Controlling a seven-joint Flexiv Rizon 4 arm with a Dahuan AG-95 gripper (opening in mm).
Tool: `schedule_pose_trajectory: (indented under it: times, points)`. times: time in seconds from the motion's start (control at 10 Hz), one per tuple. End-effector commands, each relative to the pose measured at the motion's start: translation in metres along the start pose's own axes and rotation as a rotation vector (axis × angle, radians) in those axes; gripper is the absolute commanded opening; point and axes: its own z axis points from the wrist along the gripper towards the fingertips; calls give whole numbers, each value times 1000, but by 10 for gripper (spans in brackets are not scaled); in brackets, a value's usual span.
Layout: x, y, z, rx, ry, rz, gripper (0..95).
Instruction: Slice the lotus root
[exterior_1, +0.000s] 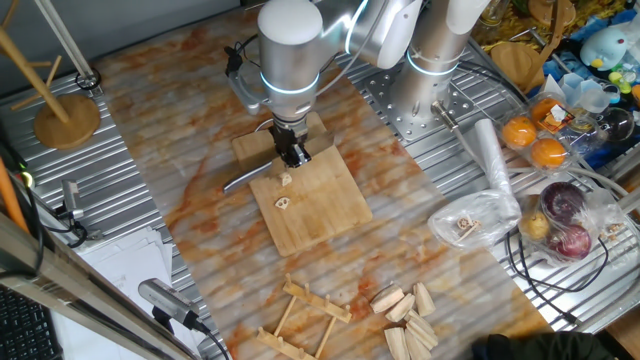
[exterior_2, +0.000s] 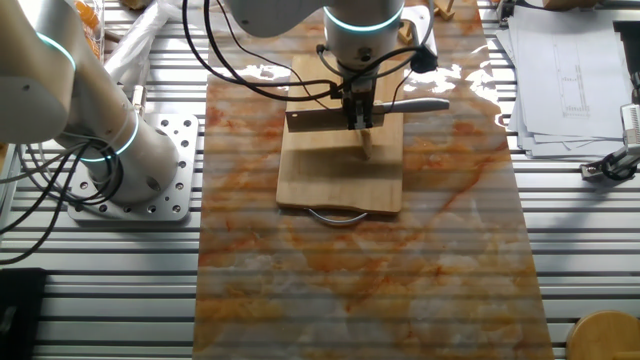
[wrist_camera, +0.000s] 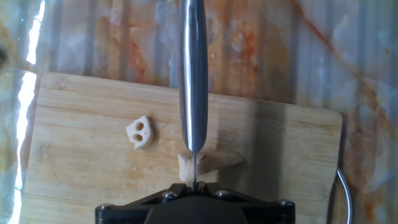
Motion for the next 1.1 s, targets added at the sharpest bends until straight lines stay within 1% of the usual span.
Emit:
schedule_pose_trajectory:
  times: [0.1, 1.1]
  points:
    - [1, 0, -1, 0, -5, -2, 0]
    - [-1, 2, 2, 1, -3, -6, 0]
